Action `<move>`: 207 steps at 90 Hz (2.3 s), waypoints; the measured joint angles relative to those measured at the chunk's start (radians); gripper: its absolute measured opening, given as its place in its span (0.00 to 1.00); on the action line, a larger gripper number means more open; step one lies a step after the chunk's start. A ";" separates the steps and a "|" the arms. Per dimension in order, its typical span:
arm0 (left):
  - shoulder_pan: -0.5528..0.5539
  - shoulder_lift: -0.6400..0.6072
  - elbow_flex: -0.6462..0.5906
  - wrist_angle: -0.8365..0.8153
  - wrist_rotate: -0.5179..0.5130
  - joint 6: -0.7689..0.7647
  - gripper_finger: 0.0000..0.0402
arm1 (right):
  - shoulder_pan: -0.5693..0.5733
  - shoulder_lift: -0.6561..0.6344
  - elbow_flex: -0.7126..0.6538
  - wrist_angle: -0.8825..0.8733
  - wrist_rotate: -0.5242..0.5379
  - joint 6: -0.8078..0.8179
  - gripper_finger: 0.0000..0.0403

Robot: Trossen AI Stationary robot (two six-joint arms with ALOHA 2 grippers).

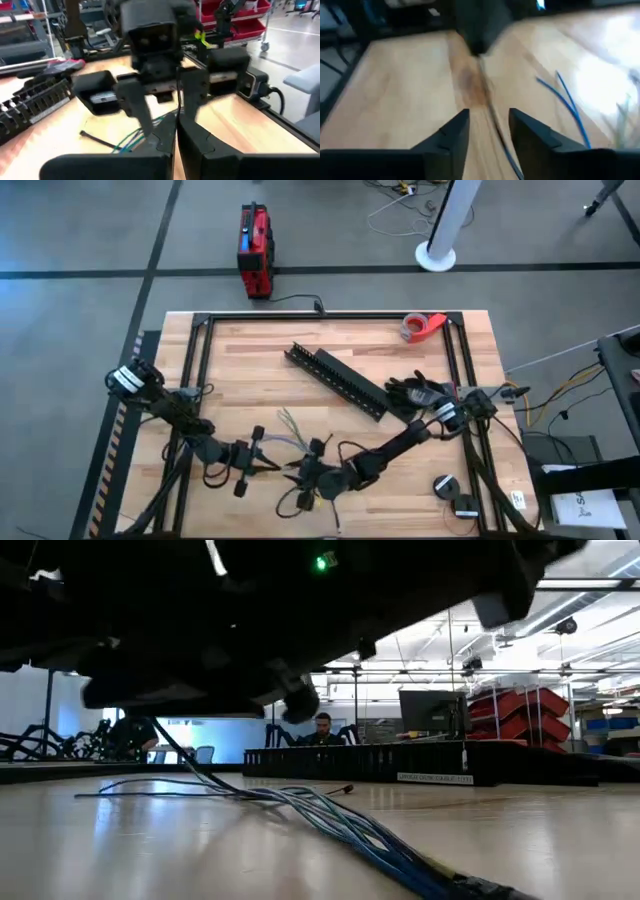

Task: Ziptie cables
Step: Wrap the zip tie around the cable bundle

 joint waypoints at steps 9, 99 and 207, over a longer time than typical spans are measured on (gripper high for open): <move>0.000 0.000 0.007 -0.001 0.004 -0.011 0.00 | -0.012 -0.078 0.000 -0.200 -0.004 0.118 0.37; -0.001 -0.001 0.155 -0.328 0.084 -0.067 0.00 | -0.233 -0.131 -0.004 -0.768 -0.390 0.902 0.24; 0.000 0.093 0.155 -0.203 0.049 -0.123 0.00 | -0.208 -0.195 -0.009 -0.930 -0.444 0.931 0.34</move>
